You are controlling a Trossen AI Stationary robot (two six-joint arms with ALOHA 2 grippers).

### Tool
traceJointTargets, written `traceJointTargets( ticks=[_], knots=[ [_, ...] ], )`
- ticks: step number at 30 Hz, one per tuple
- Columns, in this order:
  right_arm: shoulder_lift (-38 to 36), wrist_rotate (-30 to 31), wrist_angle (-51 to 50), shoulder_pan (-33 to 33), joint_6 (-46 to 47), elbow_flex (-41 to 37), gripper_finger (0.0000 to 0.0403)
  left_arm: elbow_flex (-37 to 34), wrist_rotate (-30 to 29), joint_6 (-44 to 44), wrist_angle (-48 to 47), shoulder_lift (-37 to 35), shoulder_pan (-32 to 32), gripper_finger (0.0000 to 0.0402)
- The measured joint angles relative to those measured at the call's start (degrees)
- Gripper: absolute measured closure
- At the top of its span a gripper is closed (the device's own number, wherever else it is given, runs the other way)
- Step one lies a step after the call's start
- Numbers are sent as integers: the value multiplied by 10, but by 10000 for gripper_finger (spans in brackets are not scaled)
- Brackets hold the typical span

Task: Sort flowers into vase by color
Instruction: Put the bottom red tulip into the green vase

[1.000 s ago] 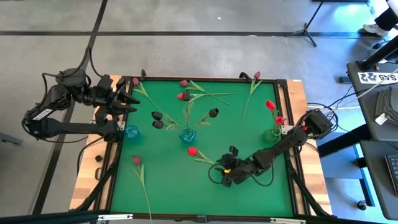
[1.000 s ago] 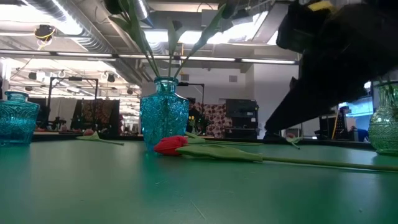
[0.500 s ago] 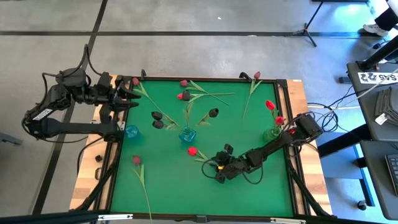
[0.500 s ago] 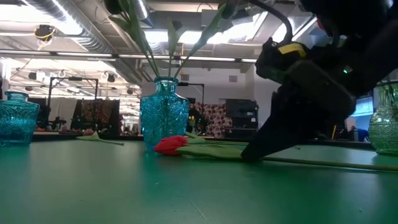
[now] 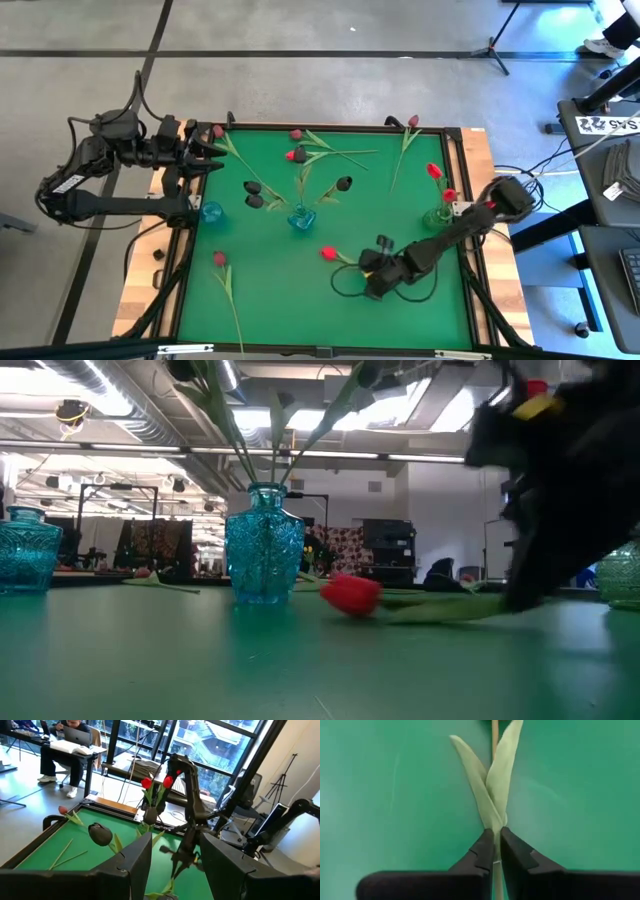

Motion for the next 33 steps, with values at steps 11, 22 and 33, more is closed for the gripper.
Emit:
traceJointTargets(
  ticks=[11,22,33],
  knots=[
    [-43,-194,-162,65,154,3,359,0,0,0,0,0,0,238],
    [-43,-116,-129,80,139,16,191,0,0,0,0,0,0,238],
    [9,-33,-54,68,75,16,247,0,1,0,0,0,0,238]
  ],
)
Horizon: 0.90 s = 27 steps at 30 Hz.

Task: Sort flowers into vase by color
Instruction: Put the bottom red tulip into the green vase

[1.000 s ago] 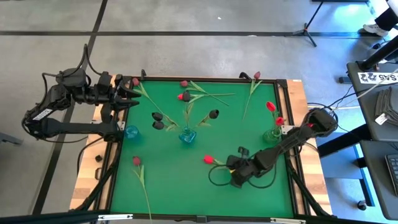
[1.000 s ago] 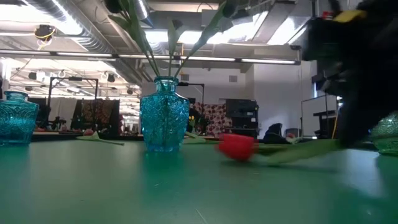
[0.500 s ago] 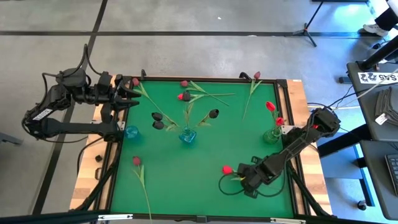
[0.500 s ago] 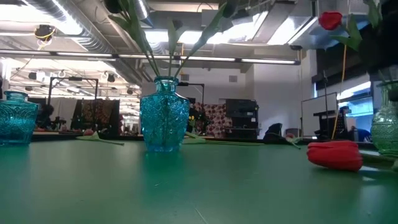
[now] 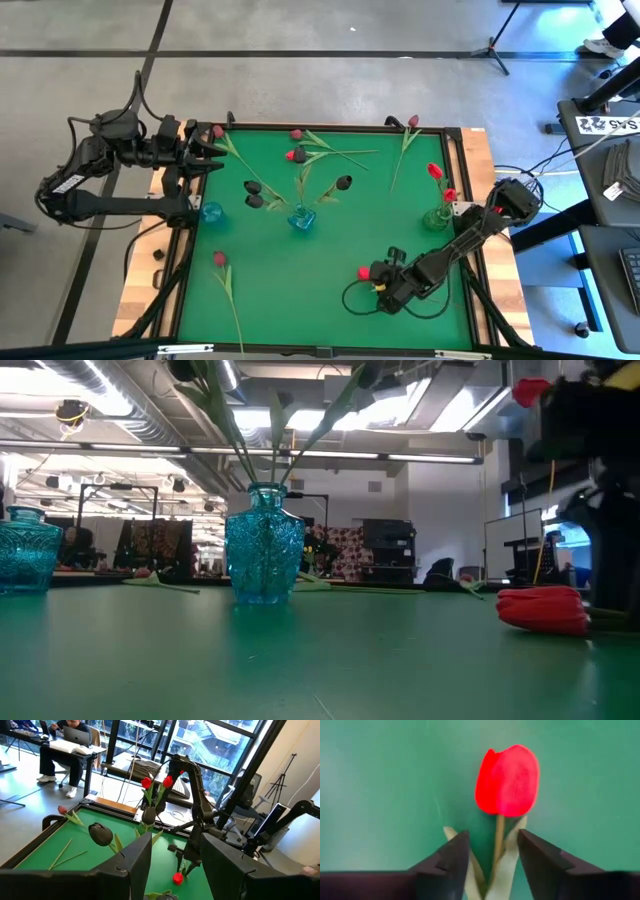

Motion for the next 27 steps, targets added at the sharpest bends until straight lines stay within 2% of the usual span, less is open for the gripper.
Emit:
traceJointTargets(
  ticks=[5,9,11,17,27],
  knots=[
    [17,7,3,1,-4,1,310,0,0,0,0,0,0,238],
    [13,8,1,0,-4,1,373,0,0,0,0,0,0,238],
    [4,2,0,0,-3,-1,392,0,-1,0,0,0,0,238],
    [-81,13,-1,-24,-14,10,388,0,-1,0,0,0,0,238],
    [-344,140,14,-112,-180,62,397,0,-1,0,5,0,0,238]
  ],
)
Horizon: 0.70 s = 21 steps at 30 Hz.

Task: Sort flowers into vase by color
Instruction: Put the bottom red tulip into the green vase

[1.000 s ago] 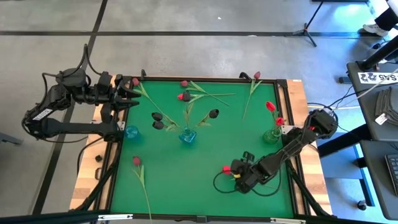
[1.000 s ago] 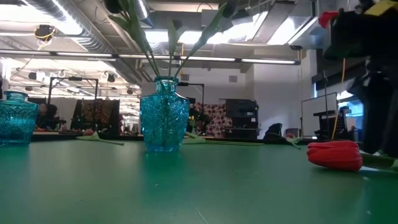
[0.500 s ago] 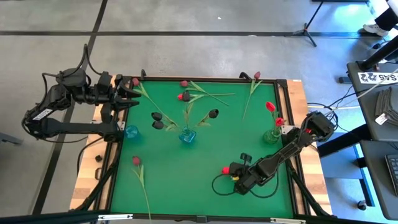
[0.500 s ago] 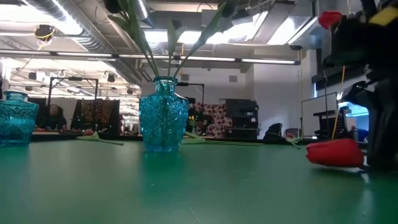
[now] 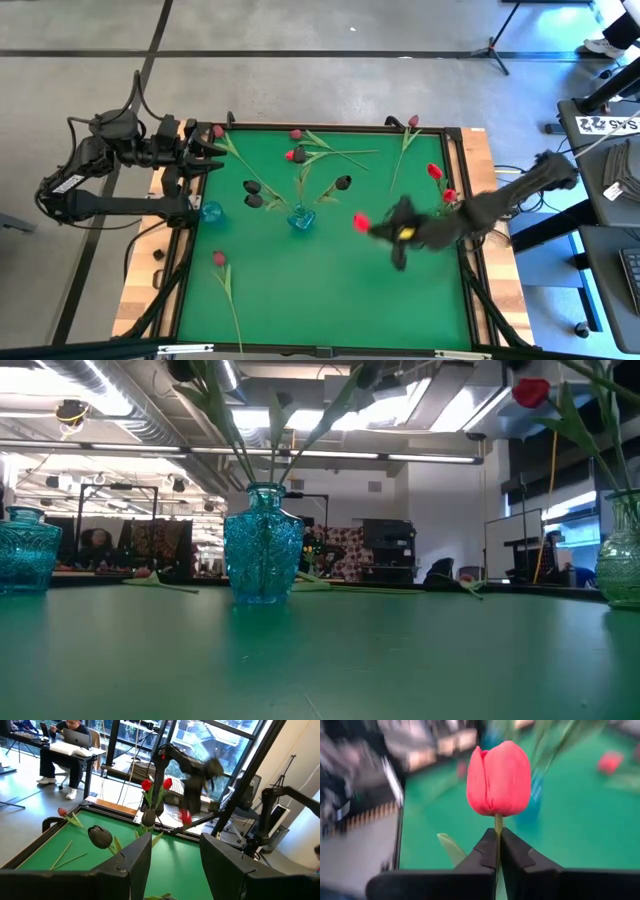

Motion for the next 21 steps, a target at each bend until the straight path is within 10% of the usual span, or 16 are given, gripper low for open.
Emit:
traceJointTargets(
  ticks=[13,21],
  knots=[
    [-189,-44,306,-147,-297,4,397,0,-4,0,0,0,0,238],
    [-267,-48,287,-219,-363,3,399,0,-49,0,0,0,0,238]
  ],
)
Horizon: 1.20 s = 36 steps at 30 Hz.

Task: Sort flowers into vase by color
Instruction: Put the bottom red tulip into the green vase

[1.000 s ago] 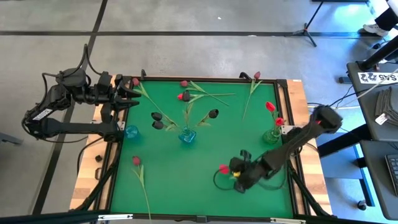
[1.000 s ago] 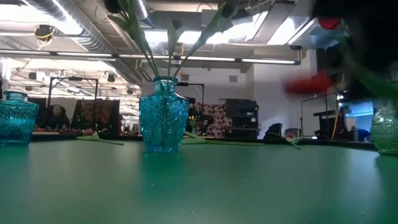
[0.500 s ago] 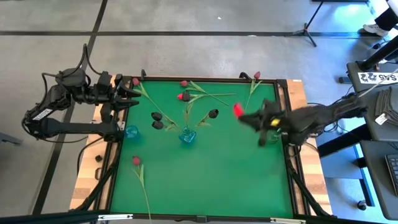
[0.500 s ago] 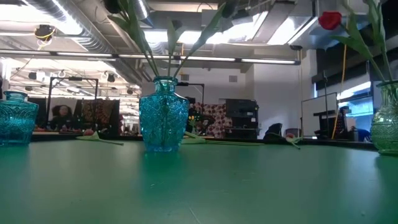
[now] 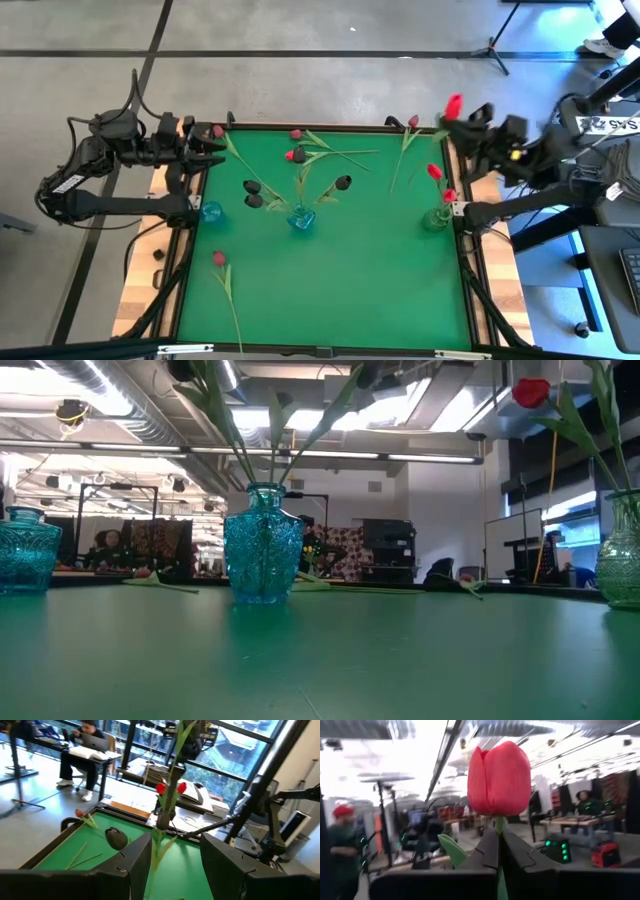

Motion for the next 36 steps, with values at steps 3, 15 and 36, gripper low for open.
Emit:
traceJointTargets(
  ticks=[3,15,36],
  knots=[
    [-30,-2,21,-16,-7,0,399,0,-19,0,0,0,0,238],
    [-125,144,15,-22,-143,1,401,0,-79,-1,6,0,0,238],
    [-213,27,-362,-22,134,-73,402,0,-88,-31,79,33,0,238]
  ],
)
